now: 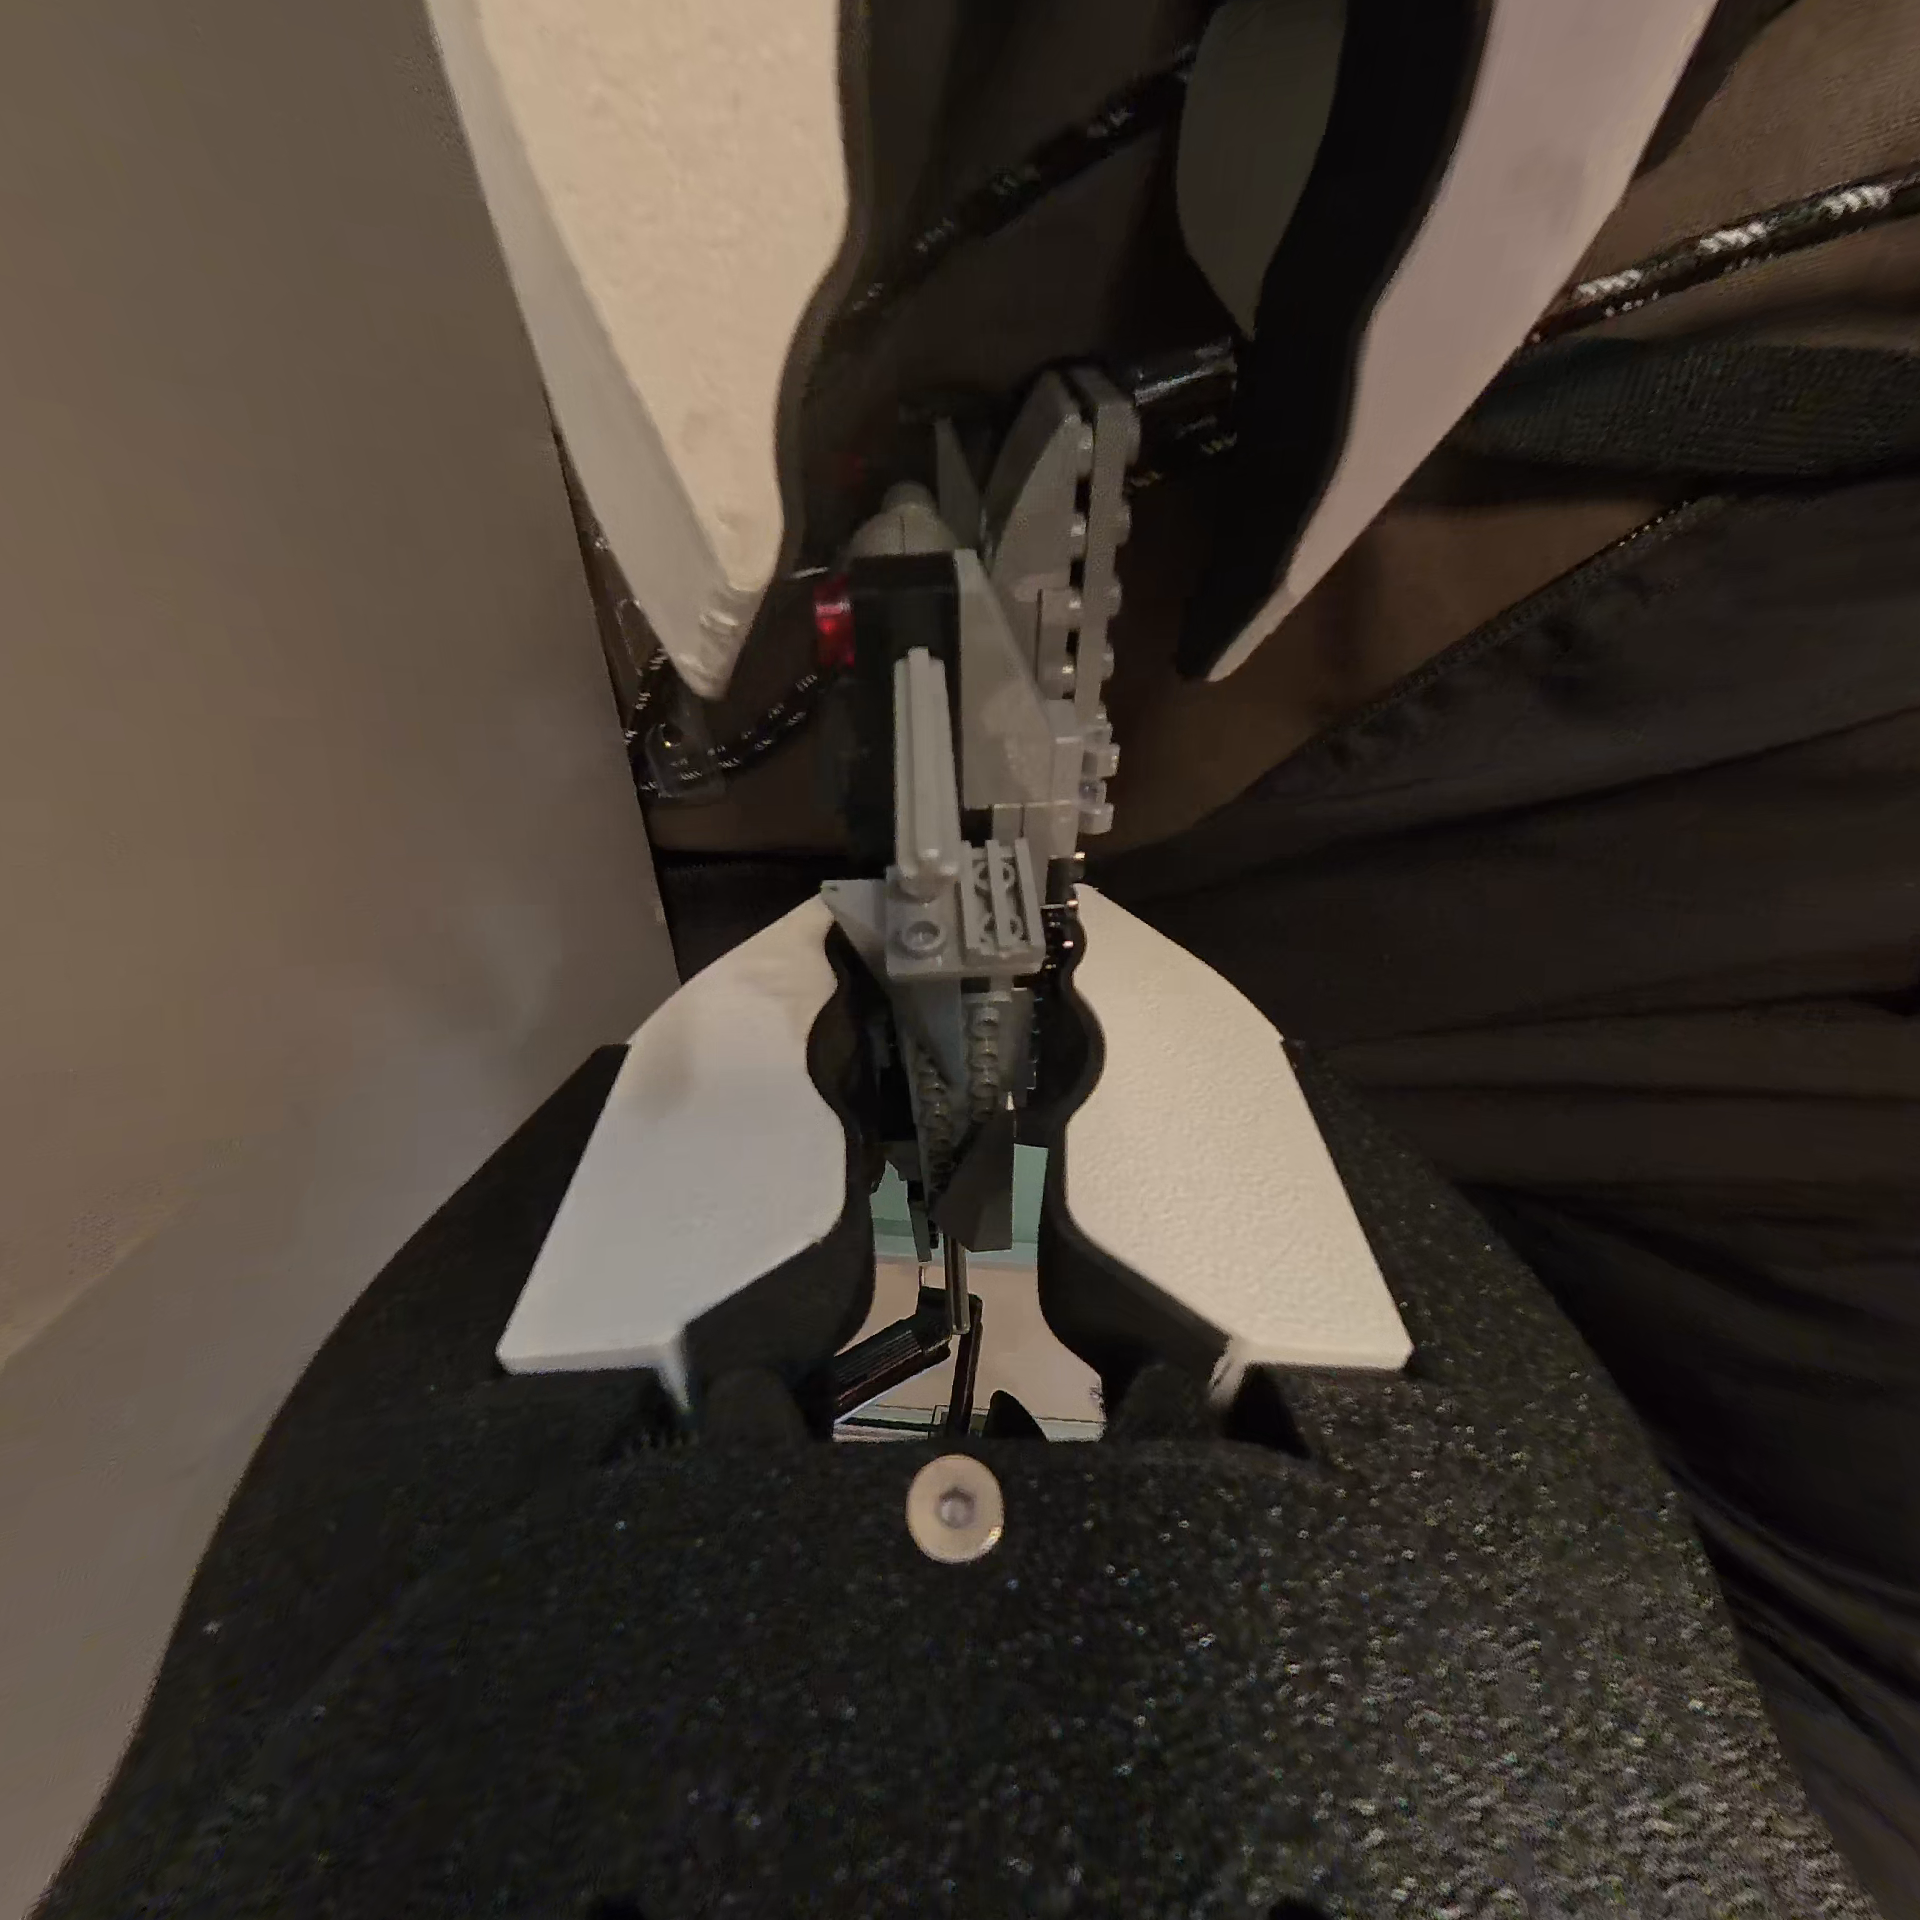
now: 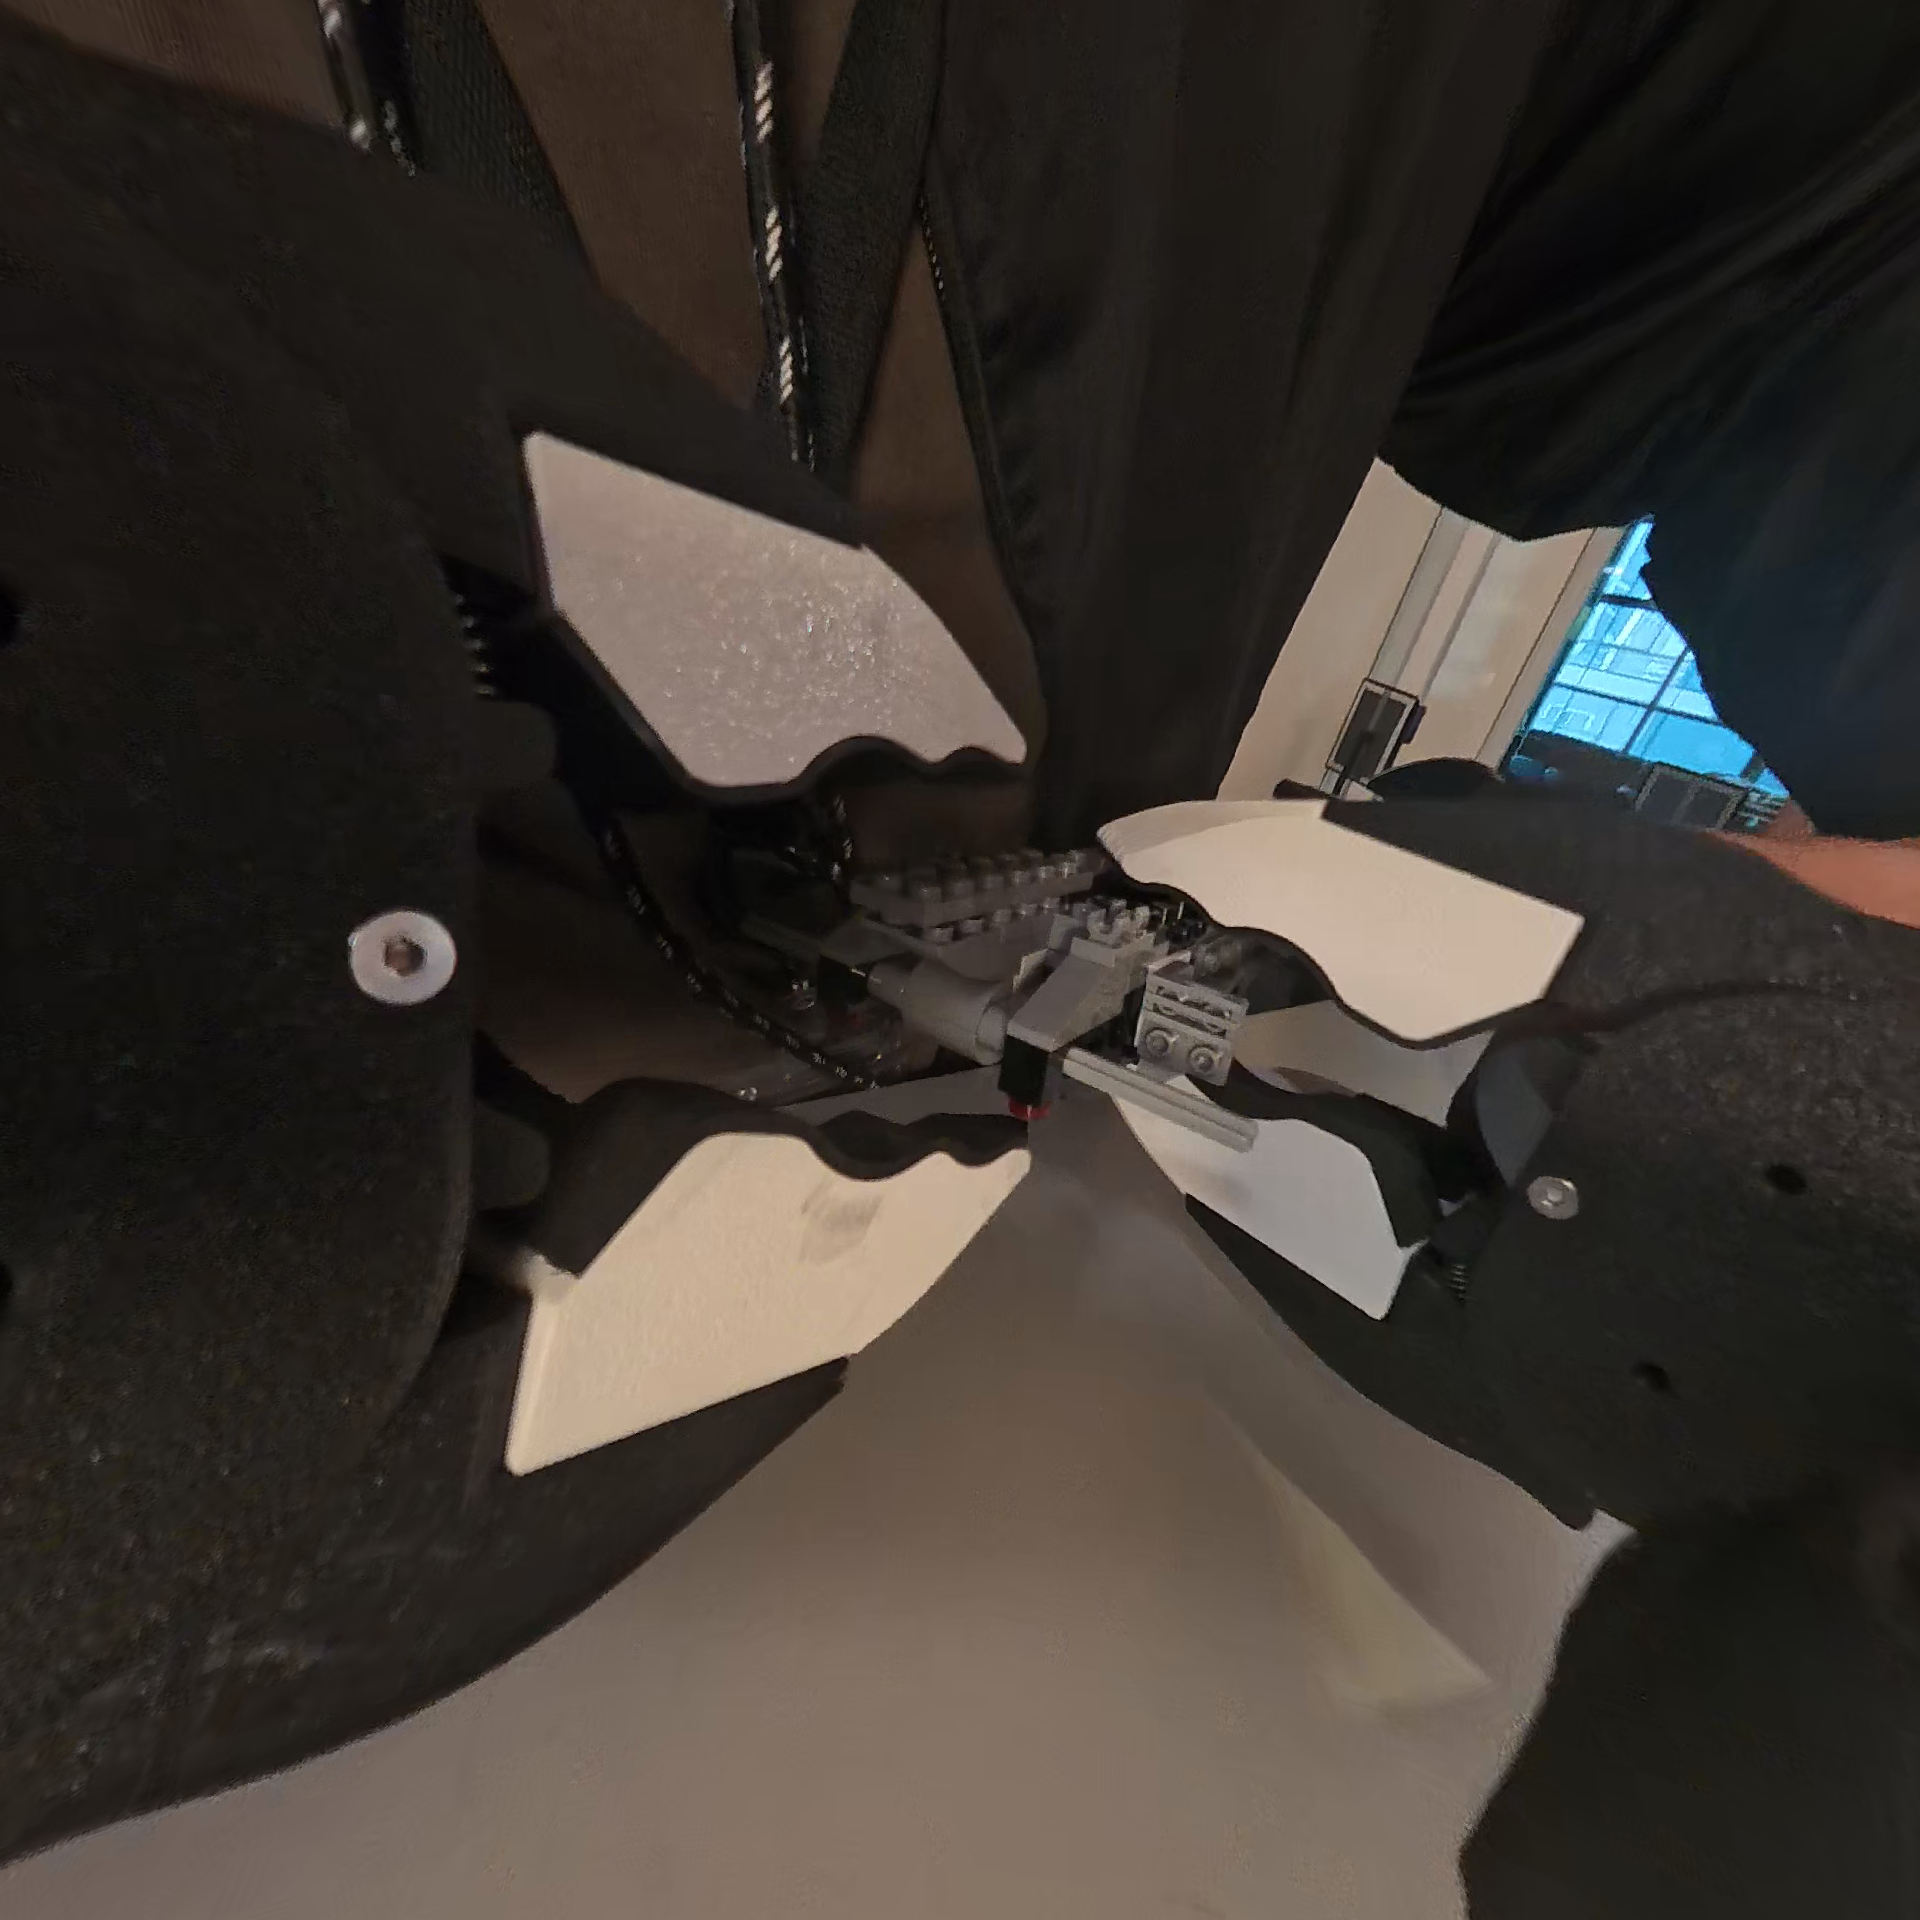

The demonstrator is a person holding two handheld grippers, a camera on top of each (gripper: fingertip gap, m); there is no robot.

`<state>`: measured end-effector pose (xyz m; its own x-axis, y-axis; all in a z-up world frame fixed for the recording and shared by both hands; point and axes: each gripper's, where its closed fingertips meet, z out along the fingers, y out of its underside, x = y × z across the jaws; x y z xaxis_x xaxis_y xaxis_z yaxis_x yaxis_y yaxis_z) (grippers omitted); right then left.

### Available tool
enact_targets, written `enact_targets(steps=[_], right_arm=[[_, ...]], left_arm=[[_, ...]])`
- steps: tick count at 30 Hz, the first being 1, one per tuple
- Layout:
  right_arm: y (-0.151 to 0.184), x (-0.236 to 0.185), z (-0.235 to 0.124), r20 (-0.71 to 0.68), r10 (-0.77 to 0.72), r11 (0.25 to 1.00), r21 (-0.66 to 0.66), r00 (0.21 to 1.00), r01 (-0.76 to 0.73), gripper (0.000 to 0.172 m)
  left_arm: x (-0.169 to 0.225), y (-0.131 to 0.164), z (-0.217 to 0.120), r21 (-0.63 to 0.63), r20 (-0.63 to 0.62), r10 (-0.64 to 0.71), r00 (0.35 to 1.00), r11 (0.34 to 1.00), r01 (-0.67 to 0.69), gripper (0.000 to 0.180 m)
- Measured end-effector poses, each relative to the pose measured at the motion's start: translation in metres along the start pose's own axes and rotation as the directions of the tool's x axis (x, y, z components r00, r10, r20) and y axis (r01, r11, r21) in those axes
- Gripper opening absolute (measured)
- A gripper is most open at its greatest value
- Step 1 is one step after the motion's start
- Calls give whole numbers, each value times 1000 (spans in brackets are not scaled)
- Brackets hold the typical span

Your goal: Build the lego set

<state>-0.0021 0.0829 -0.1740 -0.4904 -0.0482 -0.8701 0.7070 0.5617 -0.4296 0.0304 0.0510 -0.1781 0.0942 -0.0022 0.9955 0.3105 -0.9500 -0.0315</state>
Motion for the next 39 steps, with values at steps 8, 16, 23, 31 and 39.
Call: enact_targets(steps=[8, 16, 23, 31, 39], right_arm=[[5, 5, 8, 5, 28, 1000, -14, 1000, -28, 60], [8, 0, 6, 45, 24, 1000, -11, 999, -23, 48], [11, -3, 5, 57, 23, 999, -26, 998, -22, 44], [13, -9, 1, 111, 47, 999, -16, 993, -45, 38], [17, -11, 0, 124, 33, 999, -19, 992, -31, 38]], left_arm=[[-1, 0, 1, 0, 0, 13, 1000, 1000, -13, 34], [1, -2, 3, -24, 31, 16, 999, 1000, -16, 34], [2, -3, 7, -55, 52, 5, 999, 999, -2, 34], [4, -7, 9, -66, 83, 3, 997, 998, 2, 34], [5, -9, 14, -80, 99, 7, 995, 997, 1, 34]])
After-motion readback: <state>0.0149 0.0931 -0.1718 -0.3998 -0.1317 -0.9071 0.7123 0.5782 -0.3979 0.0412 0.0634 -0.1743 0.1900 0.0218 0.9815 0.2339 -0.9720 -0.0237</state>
